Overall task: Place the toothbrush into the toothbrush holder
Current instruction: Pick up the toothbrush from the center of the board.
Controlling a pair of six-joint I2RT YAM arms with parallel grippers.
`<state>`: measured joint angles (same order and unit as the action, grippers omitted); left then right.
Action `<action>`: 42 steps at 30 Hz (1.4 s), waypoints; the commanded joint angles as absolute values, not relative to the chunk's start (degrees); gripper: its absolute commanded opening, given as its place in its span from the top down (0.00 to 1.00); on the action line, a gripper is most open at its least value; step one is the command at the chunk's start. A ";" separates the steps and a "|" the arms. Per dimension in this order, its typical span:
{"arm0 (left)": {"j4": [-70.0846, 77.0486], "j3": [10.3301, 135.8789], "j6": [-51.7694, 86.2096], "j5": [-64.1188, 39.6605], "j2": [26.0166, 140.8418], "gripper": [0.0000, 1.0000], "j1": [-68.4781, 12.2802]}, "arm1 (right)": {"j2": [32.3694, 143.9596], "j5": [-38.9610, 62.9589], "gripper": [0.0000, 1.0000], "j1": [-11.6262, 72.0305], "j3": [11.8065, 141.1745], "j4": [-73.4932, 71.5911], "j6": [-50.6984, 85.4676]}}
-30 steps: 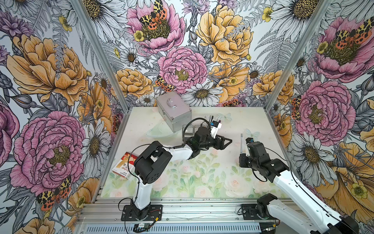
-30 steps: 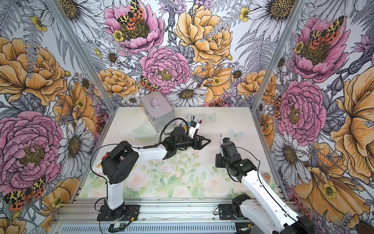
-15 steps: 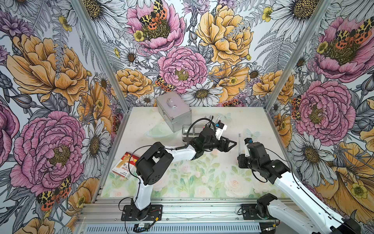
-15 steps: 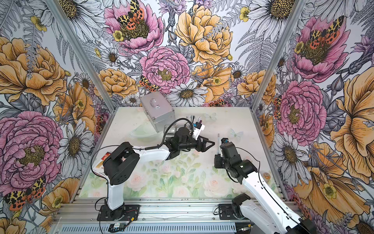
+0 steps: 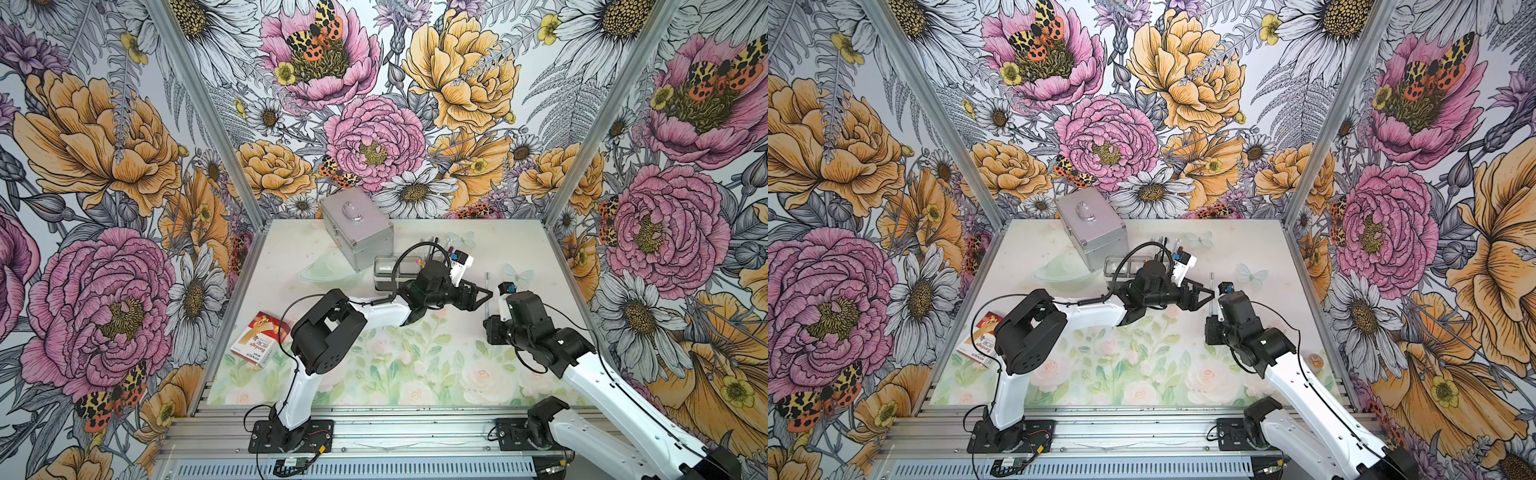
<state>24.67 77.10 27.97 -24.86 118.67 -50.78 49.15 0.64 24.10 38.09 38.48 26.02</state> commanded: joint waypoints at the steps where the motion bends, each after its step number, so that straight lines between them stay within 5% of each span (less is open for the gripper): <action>1: 24.79 79.22 27.61 -23.86 119.92 0.22 -51.15 | 48.13 2.30 1.00 24.66 38.94 36.31 26.02; 11: 24.83 82.05 28.39 -24.48 121.32 0.34 -50.41 | 48.47 4.26 1.00 25.20 39.16 36.39 25.18; 18: 25.29 80.71 28.42 -23.47 119.97 0.75 -50.21 | 48.22 3.69 1.00 25.30 38.59 36.47 25.04; 21: 25.53 80.26 28.31 -23.20 119.61 1.00 -50.22 | 48.21 3.54 1.00 25.31 38.52 36.45 24.96; 30: 23.98 79.54 25.68 -22.96 116.90 1.00 -50.26 | 45.60 3.37 1.00 25.30 37.71 36.42 25.36; 35: 20.83 79.62 22.58 -20.93 114.51 1.00 -50.08 | 41.86 4.48 0.60 25.29 37.17 36.63 25.66; 42: 15.47 80.24 15.86 -15.72 110.70 1.00 -49.25 | 36.47 3.89 0.49 25.30 36.44 37.09 27.30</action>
